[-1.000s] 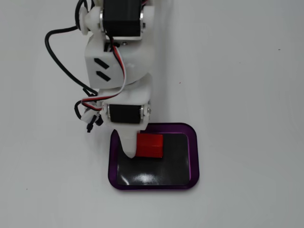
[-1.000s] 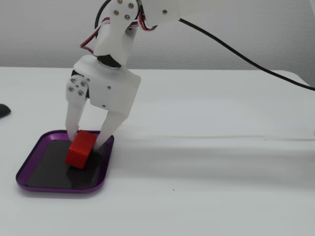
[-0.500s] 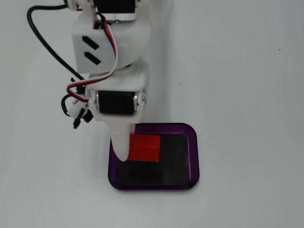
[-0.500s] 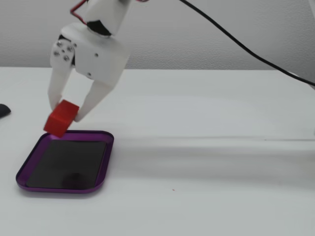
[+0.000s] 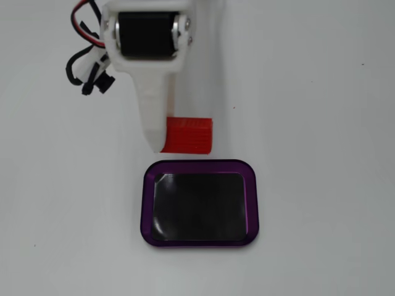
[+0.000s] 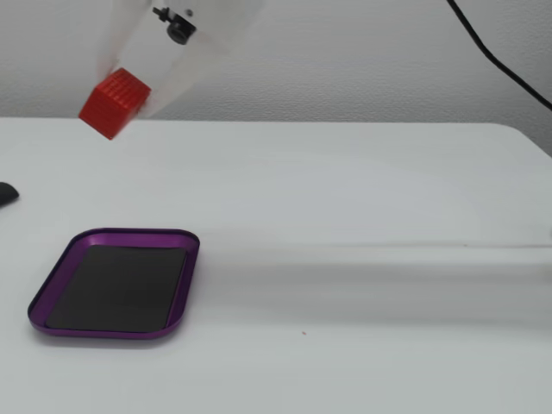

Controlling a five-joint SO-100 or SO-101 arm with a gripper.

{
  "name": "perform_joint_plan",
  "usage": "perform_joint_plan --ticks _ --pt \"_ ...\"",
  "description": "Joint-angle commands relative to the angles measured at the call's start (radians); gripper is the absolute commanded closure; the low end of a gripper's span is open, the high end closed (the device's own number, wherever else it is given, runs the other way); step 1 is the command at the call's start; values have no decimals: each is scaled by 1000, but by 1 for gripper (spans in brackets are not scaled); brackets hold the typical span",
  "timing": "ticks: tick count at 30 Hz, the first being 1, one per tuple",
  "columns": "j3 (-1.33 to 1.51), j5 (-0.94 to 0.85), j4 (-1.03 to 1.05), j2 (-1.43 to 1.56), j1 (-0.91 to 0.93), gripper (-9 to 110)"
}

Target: Remove the cube from the box.

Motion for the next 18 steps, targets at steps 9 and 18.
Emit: perform_joint_plan --ticks 9,18 --pt "781 -15 -368 388 -71 102" --pt "1127 -75 -620 434 -55 102"
